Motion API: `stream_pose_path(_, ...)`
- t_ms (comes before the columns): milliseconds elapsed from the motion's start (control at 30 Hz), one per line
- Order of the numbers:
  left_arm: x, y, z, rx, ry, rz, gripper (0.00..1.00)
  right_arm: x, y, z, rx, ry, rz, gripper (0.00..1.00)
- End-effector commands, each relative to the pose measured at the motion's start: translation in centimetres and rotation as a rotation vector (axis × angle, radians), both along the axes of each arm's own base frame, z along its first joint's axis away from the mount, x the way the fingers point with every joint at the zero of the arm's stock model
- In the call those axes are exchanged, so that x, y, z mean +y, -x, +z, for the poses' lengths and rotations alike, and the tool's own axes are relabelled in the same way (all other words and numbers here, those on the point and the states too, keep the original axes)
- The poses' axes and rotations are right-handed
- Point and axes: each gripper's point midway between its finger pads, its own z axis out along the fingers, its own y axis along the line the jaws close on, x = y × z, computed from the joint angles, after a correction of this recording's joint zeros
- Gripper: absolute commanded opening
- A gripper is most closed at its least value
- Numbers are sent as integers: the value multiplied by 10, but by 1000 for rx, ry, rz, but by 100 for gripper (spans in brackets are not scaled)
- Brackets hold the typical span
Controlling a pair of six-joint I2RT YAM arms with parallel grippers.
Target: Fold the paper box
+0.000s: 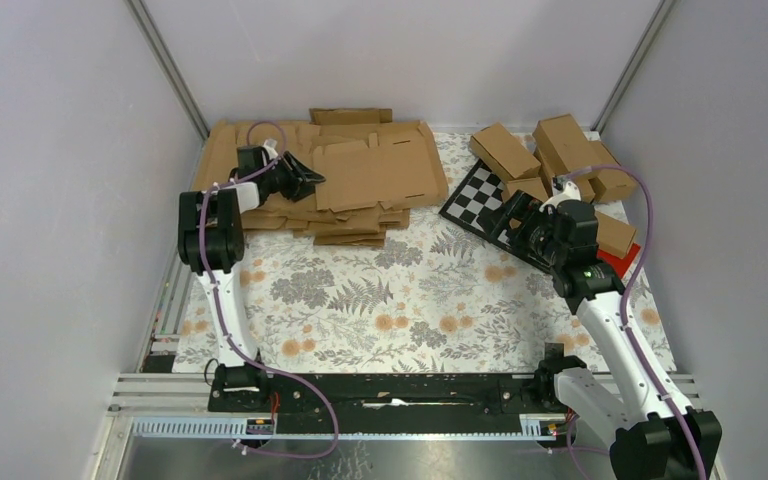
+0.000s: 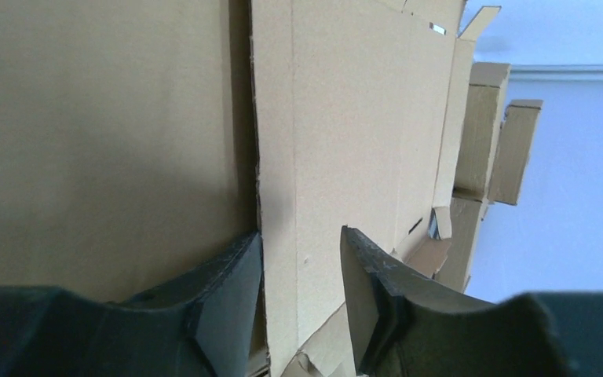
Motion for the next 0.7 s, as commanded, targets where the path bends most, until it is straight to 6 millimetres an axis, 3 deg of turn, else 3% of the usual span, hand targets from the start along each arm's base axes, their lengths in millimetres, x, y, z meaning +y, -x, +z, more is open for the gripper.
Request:
stream_pose_path(0, -44, -3, -2, -37, 93, -109, 46, 6, -5, 34, -82, -34, 22, 100)
stream_pose_path(133, -60, -8, -6, -39, 83, -138, 36, 7, -4, 36, -85, -37, 29, 99)
stream_pose_path(233, -59, -14, -4, -48, 75, -126, 22, 6, -3, 37, -93, -35, 26, 100)
stream_pose_path(300, -76, -14, 2, -65, 75, -156, 21, 5, -2, 37, -95, -32, 22, 100)
stream_pose_path(367, -91, -14, 6, -71, 64, -189, 30, 4, -2, 36, -96, -31, 18, 100)
stream_pose_path(433, -102, -15, 7, -70, 40, -204, 31, 5, -2, 37, -97, -32, 19, 100)
stream_pose_path(500, -109, -16, 9, -80, 26, -205, 21, 5, -2, 37, -98, -32, 21, 100)
stream_pose_path(567, -113, -16, 13, -91, 14, -204, 1, 4, -1, 39, -105, -30, 21, 100)
stream_pose_path(667, -114, -15, 34, -137, 2, -193, 0, 2, 0, 40, -116, -23, 14, 100)
